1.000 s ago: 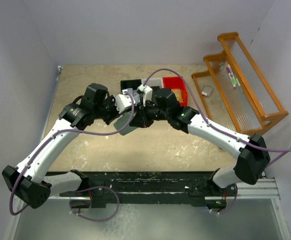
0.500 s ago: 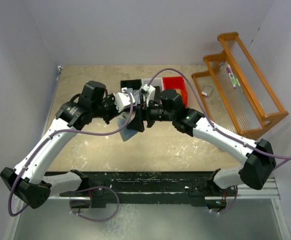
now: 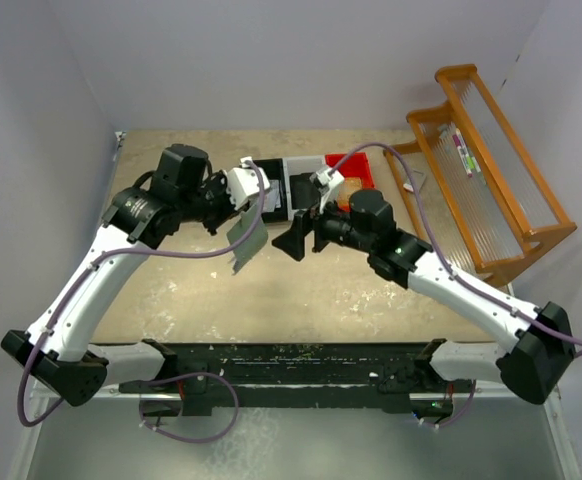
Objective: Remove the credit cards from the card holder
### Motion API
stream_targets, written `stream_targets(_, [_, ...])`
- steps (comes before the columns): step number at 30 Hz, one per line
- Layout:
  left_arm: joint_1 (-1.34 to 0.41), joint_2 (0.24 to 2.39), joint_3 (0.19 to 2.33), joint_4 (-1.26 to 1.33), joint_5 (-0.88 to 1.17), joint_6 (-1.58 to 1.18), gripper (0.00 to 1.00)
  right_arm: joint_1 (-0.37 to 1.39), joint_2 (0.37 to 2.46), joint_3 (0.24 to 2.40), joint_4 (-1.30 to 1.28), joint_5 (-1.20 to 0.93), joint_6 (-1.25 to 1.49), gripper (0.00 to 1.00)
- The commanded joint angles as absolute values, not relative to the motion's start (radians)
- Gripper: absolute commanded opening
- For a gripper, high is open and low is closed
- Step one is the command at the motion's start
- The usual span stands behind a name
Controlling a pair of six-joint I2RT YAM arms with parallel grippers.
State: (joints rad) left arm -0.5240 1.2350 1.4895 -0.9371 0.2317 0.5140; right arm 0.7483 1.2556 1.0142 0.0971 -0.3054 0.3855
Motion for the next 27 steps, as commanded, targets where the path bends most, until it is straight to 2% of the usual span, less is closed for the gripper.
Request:
stream_targets(1, [-0.525, 1.259, 1.551, -0.950, 0.228, 0.453, 0.00, 0.819, 1.141, 0.910, 0.290, -0.137, 0.316, 0.95])
stream_targets(3, [-0.525, 1.267, 1.565, -0.954, 0.230, 0.416, 0.00, 0.874, 1.107, 0.867, 0.359, -0.076, 0.308, 1.00])
stream_targets(11, [-0.525, 1.303, 1.630, -0.984, 0.283, 0.292, 0.00, 1.093, 1.187, 0.867, 0.438, 0.209, 0.205, 1.00])
stream_targets(22, [-0.525, 1.325, 1.668, -1.008, 0.301, 0.259, 0.00, 1.153, 1.422, 1.077, 0.412, 0.450, 0.078, 0.88])
stream_targets(27, [-0.525, 1.329, 1.677, -1.006, 0.302, 0.258, 0.00, 1.184, 1.478, 1.100, 0.441, 0.485, 0.050, 0.88])
